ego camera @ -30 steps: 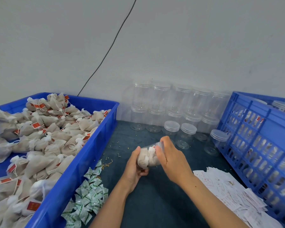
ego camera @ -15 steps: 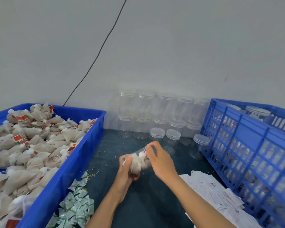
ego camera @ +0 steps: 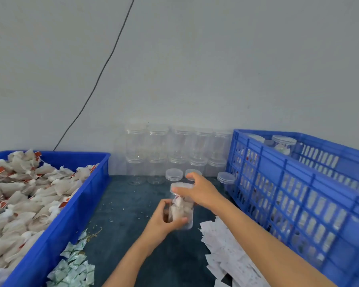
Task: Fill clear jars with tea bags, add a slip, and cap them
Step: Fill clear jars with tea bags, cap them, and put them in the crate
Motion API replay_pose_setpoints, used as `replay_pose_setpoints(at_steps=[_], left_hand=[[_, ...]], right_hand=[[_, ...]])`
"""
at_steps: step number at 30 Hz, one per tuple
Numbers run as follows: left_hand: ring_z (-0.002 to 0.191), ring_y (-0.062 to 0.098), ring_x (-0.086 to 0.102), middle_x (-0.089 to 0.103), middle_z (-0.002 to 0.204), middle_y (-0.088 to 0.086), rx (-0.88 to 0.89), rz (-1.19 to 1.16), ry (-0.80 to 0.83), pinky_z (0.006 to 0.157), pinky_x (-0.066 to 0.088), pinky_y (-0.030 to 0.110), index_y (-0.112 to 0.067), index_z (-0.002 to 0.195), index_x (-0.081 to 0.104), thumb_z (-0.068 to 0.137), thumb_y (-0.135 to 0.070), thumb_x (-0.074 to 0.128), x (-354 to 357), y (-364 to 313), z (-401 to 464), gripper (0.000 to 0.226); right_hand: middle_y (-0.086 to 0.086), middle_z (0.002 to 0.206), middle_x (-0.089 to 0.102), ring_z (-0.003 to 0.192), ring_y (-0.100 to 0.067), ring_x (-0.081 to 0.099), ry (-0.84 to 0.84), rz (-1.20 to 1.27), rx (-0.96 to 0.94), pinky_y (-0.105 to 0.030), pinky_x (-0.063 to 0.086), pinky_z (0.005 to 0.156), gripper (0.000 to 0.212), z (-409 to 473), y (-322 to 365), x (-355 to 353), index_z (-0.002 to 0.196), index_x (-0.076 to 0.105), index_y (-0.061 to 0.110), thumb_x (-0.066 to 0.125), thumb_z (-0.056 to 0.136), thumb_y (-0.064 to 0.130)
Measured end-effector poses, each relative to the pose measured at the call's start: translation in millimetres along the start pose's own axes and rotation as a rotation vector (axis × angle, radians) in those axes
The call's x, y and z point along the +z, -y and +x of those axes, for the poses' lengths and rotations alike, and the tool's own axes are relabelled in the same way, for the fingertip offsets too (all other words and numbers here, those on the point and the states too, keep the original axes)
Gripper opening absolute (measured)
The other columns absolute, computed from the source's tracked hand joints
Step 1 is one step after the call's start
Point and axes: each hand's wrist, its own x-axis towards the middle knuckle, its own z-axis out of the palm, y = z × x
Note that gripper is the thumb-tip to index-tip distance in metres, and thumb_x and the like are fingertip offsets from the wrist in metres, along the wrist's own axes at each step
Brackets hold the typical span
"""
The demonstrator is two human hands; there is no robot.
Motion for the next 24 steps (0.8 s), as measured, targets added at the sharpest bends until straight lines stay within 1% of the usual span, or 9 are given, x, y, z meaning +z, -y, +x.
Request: replay_pose_setpoints(at_steps=[2, 5, 8, 11, 15, 17, 20, 22, 24], left_hand=[[0.085, 0.011, 0.068, 0.073, 0.096, 0.004, 0.034, 0.001, -0.040, 0.074, 0.054, 0.024, -0.019, 0.111, 0.053, 0.067, -0.027, 0.087, 15.0, -11.2, 6.4, 0.056], [0.083, 0.010, 0.069, 0.073, 0.096, 0.002, 0.071, -0.033, -0.082, 0.069, 0.051, 0.018, -0.019, 0.111, 0.056, 0.062, -0.035, 0.089, 38.7, -34.5, 17.8, 0.061], [0.091, 0.010, 0.068, 0.071, 0.104, 0.003, 0.123, -0.035, -0.076, 0.072, 0.052, 0.018, -0.020, 0.114, 0.055, 0.072, -0.031, 0.080, 61.6, -62.5, 35.2, 0.050], [0.093, -0.002, 0.061, 0.061, 0.114, -0.001, 0.192, 0.054, -0.012, 0.072, 0.049, 0.013, -0.024, 0.121, 0.053, 0.081, -0.027, 0.076, 80.7, -94.7, 56.6, 0.046], [0.114, 0.011, 0.051, 0.045, 0.131, 0.000, 0.233, 0.154, 0.076, 0.081, 0.045, 0.016, -0.024, 0.143, 0.036, 0.086, -0.023, 0.072, 106.5, -133.9, 87.7, 0.067], [0.112, 0.012, 0.052, 0.047, 0.127, -0.001, 0.284, 0.160, 0.123, 0.078, 0.047, 0.013, -0.024, 0.148, 0.024, 0.088, -0.012, 0.069, 120.3, -150.2, 102.3, 0.076], [0.100, -0.002, 0.053, 0.052, 0.110, -0.005, 0.361, 0.188, 0.230, 0.070, 0.046, 0.003, -0.033, 0.150, 0.010, 0.092, -0.003, 0.061, 141.5, -171.9, 118.6, 0.083], [0.100, 0.000, 0.054, 0.054, 0.114, 0.004, 0.409, 0.214, 0.311, 0.078, 0.050, 0.012, -0.037, 0.150, 0.003, 0.093, 0.002, 0.055, 158.5, -184.4, 126.2, 0.086], [0.102, 0.014, 0.054, 0.044, 0.135, 0.013, 0.456, 0.272, 0.360, 0.085, 0.051, 0.037, -0.039, 0.150, 0.004, 0.095, 0.002, 0.050, 176.6, -195.2, 130.8, 0.083]], right_hand=[[-0.002, 0.123, 0.049, 0.105, -0.018, 0.052, 0.003, -0.034, 0.039, -0.035, 0.049, 0.091, 0.079, 2.3, 5.2, -12.0, 0.140, 0.031, 0.020, 0.074, 0.077, 0.041], [-0.006, 0.129, 0.049, 0.113, -0.025, 0.053, -0.095, -0.068, 0.030, -0.040, 0.048, 0.095, 0.084, 5.2, 11.4, -35.7, 0.141, 0.028, 0.015, 0.076, 0.076, 0.038], [-0.005, 0.122, 0.051, 0.103, -0.023, 0.053, -0.238, -0.044, -0.045, -0.034, 0.044, 0.082, 0.084, 6.1, 16.7, -67.5, 0.136, 0.029, 0.015, 0.079, 0.073, 0.038], [-0.001, 0.118, 0.049, 0.104, -0.021, 0.051, -0.365, -0.003, -0.123, -0.030, 0.037, 0.079, 0.088, 6.8, 20.1, -105.4, 0.138, 0.028, 0.017, 0.081, 0.070, 0.036], [0.001, 0.107, 0.050, 0.098, -0.020, 0.052, -0.494, 0.033, -0.138, -0.030, 0.038, 0.078, 0.083, 8.2, 19.9, -155.0, 0.134, 0.034, 0.017, 0.083, 0.069, 0.032], [0.000, 0.108, 0.049, 0.099, -0.019, 0.051, -0.561, 0.033, -0.134, -0.030, 0.038, 0.082, 0.082, 8.9, 17.8, -179.4, 0.134, 0.035, 0.017, 0.083, 0.069, 0.032], [-0.002, 0.110, 0.049, 0.097, -0.019, 0.049, -0.636, 0.019, -0.124, -0.031, 0.039, 0.082, 0.079, 9.0, 10.7, -214.7, 0.135, 0.034, 0.016, 0.081, 0.072, 0.032], [-0.004, 0.114, 0.049, 0.098, -0.021, 0.051, -0.669, -0.035, -0.103, -0.033, 0.040, 0.082, 0.079, 8.1, 3.3, -235.6, 0.136, 0.033, 0.015, 0.080, 0.074, 0.032], [-0.008, 0.121, 0.052, 0.105, -0.028, 0.054, -0.720, -0.124, -0.059, -0.035, 0.041, 0.082, 0.080, 7.3, -6.4, -252.8, 0.137, 0.032, 0.012, 0.079, 0.075, 0.031]])
